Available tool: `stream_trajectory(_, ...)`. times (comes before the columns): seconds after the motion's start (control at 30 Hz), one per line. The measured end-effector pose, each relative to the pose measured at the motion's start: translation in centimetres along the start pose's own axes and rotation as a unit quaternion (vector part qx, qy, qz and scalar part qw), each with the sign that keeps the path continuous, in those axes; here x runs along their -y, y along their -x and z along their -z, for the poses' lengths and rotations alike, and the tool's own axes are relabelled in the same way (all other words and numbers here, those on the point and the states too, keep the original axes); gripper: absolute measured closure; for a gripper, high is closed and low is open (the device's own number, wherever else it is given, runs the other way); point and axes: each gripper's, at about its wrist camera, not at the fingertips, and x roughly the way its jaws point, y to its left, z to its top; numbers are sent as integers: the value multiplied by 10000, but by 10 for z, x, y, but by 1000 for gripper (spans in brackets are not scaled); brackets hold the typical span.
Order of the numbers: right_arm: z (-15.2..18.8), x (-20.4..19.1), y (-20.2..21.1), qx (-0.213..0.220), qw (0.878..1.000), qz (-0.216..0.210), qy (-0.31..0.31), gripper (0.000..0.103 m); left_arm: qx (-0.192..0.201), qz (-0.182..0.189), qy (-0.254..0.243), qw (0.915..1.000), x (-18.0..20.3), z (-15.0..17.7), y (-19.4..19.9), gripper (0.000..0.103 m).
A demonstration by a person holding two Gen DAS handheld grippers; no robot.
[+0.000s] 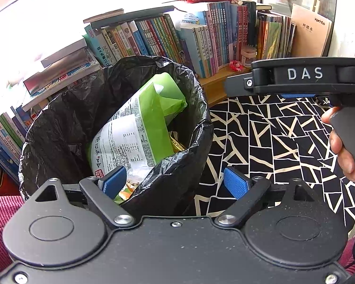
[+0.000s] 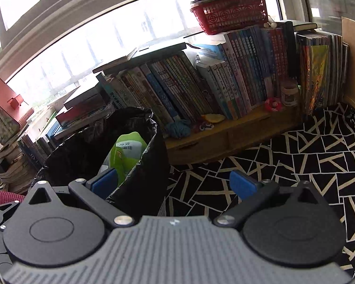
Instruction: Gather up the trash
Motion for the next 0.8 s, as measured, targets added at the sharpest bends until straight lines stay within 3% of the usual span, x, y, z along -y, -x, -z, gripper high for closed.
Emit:
stream_trajectory(0.2, 1, 7, -3, -38, 9998, -34, -196, 0, -24, -20, -12, 10000, 1, 0, -3, 15)
stream_trajectory(0.5, 6, 4, -17, -418, 9982, 434, 11, 0, -37, -2, 3, 10000, 0, 0, -6, 14)
stream_trajectory(0.8, 8, 2, -23, -561, 9966, 590, 155, 0, -44, -1, 24, 10000, -1, 0, -7, 14)
